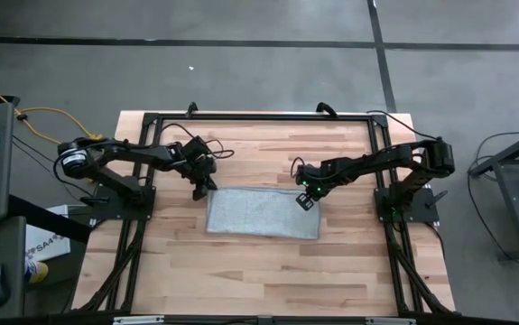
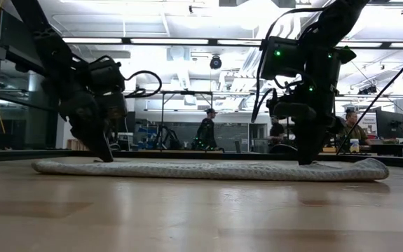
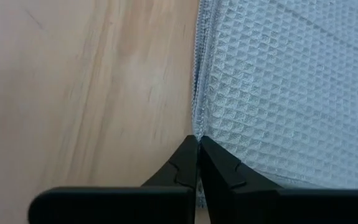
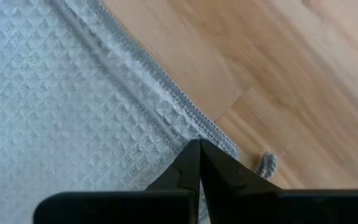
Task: Fold microfiber towels
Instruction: Fold the gray towel
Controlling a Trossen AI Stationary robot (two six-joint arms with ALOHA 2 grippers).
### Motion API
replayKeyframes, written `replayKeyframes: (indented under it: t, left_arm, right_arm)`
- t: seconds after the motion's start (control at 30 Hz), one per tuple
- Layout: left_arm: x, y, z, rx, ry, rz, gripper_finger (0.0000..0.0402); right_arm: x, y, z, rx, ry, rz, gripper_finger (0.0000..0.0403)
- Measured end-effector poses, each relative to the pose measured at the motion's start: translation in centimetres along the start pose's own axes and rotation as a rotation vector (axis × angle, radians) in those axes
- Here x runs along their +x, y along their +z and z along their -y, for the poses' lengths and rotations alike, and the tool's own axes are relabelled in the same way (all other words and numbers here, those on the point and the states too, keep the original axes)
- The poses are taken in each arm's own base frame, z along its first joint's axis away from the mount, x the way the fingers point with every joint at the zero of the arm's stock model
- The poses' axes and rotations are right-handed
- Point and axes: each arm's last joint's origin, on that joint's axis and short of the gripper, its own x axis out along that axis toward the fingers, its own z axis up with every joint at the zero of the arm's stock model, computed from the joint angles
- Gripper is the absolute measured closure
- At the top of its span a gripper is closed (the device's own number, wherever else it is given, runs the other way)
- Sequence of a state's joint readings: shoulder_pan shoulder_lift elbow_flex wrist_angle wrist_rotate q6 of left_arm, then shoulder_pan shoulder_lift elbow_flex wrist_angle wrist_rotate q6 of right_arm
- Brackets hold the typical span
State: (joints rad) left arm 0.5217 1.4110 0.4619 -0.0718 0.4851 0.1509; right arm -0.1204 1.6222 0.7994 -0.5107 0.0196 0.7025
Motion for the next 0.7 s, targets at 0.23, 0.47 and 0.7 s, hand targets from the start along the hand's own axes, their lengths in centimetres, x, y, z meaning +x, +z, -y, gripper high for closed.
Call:
replayKeyframes:
  t: [0.23, 0.47, 0.7]
  left_arm:
    - [-1.0, 0.4, 0.4, 0.017, 0.006, 0.035, 0.0396]
    - [-1.3, 0.4, 0.6, 0.016, 0.006, 0.036, 0.0396]
    - [-1.4, 0.5, 0.6, 0.016, 0.006, 0.041, 0.0395]
  right_arm:
    - [0.0, 0.0, 0.0, -0.001, 0.005, -0.004, 0.0401]
    - [0.0, 0.0, 0.0, -0.001, 0.004, -0.004, 0.0401]
    - [0.0, 0.0, 0.0, 0.0, 0.009, -0.007, 0.0401]
